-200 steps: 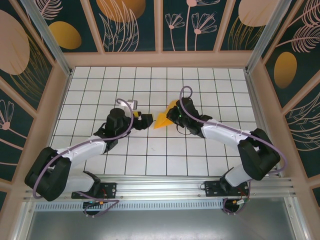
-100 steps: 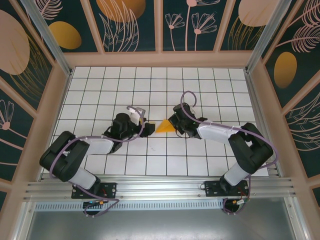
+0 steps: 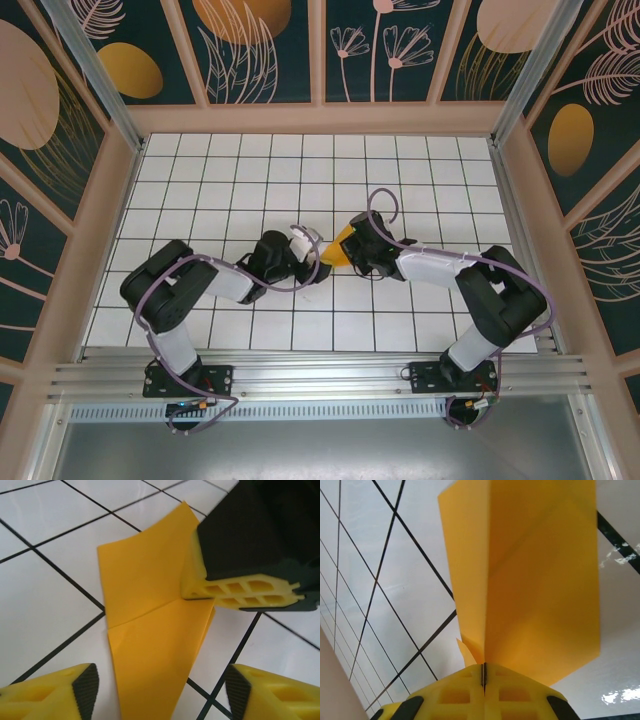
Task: Fold a paper plane with a square sheet of paper (pick it up from the middle)
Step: Fourth fold the wing at the center of the table.
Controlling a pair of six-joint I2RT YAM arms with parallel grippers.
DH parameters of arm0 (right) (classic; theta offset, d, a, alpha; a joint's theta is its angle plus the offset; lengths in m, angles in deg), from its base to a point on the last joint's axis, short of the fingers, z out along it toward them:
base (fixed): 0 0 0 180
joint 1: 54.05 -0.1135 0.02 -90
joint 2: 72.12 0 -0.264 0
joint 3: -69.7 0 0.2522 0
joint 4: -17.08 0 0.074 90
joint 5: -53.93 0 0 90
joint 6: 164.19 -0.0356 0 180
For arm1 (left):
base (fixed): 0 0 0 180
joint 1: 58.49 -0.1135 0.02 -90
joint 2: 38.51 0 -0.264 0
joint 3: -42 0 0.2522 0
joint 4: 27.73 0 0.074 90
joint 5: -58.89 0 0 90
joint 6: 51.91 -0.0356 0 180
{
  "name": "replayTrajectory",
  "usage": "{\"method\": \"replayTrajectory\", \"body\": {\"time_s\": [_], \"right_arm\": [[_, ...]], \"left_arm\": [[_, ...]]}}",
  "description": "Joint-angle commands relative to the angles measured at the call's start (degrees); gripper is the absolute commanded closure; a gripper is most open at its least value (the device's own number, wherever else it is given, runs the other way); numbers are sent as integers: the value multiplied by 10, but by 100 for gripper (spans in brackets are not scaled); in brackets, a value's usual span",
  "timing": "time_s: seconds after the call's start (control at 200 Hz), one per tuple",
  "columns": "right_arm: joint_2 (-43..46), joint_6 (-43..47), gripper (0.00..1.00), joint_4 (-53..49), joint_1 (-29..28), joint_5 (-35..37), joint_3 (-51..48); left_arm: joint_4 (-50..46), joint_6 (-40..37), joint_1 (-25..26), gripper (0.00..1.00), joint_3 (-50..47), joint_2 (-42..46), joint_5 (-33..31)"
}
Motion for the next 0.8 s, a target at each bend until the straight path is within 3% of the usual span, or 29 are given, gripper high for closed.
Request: {"method": "replayTrajectory", "body": {"time_s": [0.0,0.185,0.475,0.796], "right_arm": [[2,-16,100,8,4,-16,-8],[2,-20,100,9,9,-23,-9],[4,-23,100,23,17,-41,-10],[-10,-27,100,32,17,-64,-4]], "left_arm": [[15,-55,11,36,21,-21,-17],[40,-63,13,52,26,-34,4],[35,-69,14,56,38,-57,25],[31,-63,14,68,59,-76,25]]}}
